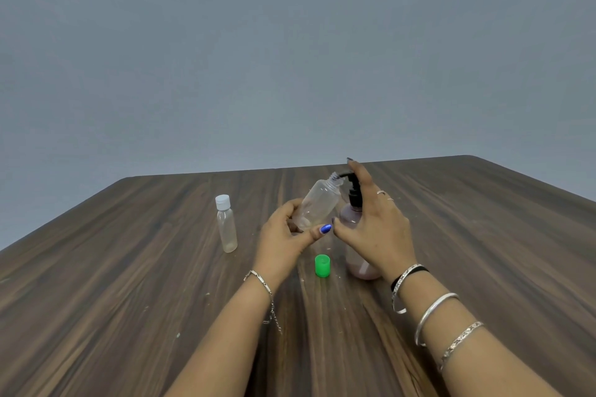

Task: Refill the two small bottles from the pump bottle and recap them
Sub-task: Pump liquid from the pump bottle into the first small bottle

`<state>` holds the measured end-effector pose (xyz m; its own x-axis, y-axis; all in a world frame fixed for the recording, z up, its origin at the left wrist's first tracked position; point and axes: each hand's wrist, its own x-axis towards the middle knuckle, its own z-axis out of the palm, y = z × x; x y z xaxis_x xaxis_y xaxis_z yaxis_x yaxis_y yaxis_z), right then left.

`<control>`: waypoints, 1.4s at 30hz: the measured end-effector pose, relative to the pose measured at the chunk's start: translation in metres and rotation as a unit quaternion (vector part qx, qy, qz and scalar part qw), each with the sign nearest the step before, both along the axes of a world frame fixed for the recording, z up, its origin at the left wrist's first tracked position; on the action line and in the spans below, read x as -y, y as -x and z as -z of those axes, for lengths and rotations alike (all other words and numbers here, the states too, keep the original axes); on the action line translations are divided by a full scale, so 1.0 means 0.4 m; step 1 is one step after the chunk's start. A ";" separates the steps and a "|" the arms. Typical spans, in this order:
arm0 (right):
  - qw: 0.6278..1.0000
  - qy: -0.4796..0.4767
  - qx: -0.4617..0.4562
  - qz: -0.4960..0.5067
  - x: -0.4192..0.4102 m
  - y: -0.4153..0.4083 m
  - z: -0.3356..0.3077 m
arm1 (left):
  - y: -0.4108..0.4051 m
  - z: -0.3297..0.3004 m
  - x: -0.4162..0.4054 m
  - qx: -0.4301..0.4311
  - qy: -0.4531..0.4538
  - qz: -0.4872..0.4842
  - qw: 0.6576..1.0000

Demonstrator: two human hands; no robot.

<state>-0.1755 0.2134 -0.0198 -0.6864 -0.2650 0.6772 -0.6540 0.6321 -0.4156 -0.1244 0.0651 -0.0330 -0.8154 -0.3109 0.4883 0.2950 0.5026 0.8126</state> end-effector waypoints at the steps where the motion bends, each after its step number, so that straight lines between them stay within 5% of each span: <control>1: 1.000 -0.001 -0.002 0.001 0.000 -0.001 -0.002 | 0.000 0.002 0.000 0.001 -0.011 0.003 1.000; 42: 1.000 0.027 -0.013 0.002 0.006 0.009 0.004 | -0.001 0.006 0.010 -0.038 -0.070 -0.013 0.997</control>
